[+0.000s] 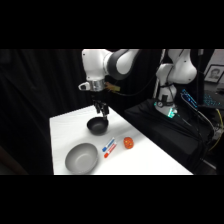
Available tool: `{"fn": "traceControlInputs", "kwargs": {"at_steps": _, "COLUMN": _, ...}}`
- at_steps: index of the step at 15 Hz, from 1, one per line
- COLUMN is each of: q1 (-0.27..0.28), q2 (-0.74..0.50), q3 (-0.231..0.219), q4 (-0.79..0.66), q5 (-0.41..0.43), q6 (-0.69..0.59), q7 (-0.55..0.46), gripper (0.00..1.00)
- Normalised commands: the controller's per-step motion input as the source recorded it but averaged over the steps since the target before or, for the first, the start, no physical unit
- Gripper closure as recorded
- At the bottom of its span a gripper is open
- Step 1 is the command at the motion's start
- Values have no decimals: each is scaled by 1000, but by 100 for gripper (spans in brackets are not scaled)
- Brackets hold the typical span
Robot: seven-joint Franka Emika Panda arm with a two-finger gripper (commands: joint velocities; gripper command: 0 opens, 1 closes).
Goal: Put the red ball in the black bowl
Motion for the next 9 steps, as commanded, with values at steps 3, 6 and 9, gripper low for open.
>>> {"fn": "traceControlInputs", "kwargs": {"at_steps": 3, "q1": 5, "q2": -86, "q3": 36, "q4": -81, "q5": -47, "q6": 42, "q7": 123, "gripper": 0}}
{"fn": "traceControlInputs", "kwargs": {"at_steps": 6, "q1": 64, "q2": -225, "q3": 48, "q4": -243, "q5": -132, "q6": 160, "q7": 252, "gripper": 0}}
{"fn": "traceControlInputs", "kwargs": {"at_steps": 9, "q1": 81, "q2": -261, "q3": 55, "q4": -300, "q5": -130, "q6": 196, "q7": 272, "gripper": 0}}
